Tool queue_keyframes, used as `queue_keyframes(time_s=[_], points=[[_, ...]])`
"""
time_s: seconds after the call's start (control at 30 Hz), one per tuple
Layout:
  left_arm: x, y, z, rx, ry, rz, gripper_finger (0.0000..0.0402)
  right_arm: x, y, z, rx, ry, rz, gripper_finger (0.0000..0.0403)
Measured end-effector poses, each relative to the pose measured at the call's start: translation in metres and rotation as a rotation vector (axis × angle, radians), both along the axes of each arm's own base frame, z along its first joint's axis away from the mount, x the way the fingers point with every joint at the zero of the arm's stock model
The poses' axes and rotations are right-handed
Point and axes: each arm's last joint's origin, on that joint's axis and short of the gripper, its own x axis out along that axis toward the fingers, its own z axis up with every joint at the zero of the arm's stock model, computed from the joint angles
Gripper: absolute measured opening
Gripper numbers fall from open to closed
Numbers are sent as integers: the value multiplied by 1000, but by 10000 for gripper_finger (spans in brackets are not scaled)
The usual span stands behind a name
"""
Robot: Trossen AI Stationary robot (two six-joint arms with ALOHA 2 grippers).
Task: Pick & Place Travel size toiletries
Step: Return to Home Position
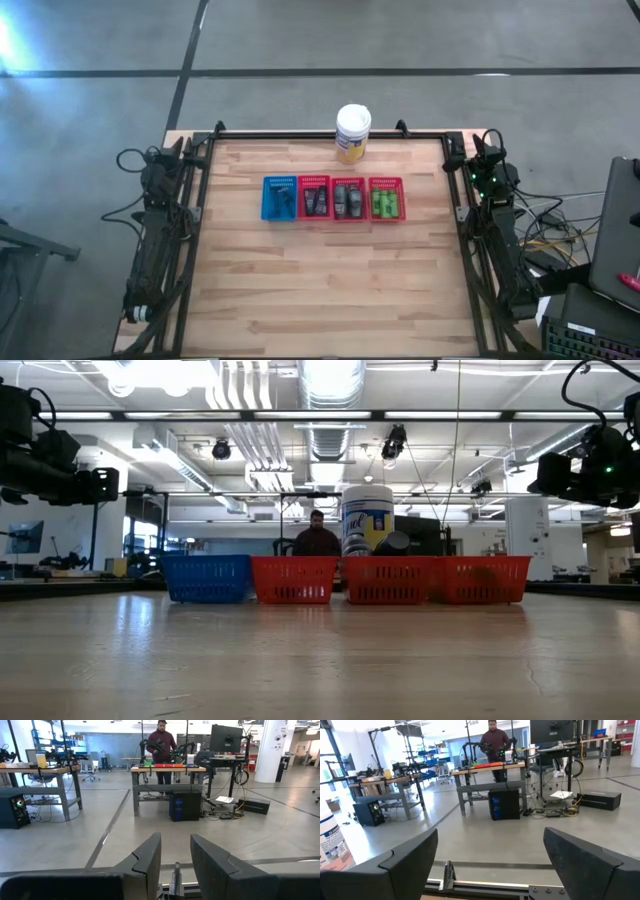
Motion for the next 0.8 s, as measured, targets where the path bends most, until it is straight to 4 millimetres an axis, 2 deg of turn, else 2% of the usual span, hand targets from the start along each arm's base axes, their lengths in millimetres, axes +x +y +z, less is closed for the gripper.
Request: queue_keyframes(time_s=[0.43, 0.8], points=[[0, 0, 0, 1, 0, 0, 110, 0, 0, 0, 0, 0, 1, 325], [0, 0, 0, 0, 0, 0, 110, 0, 0, 0, 0, 0, 1, 357]])
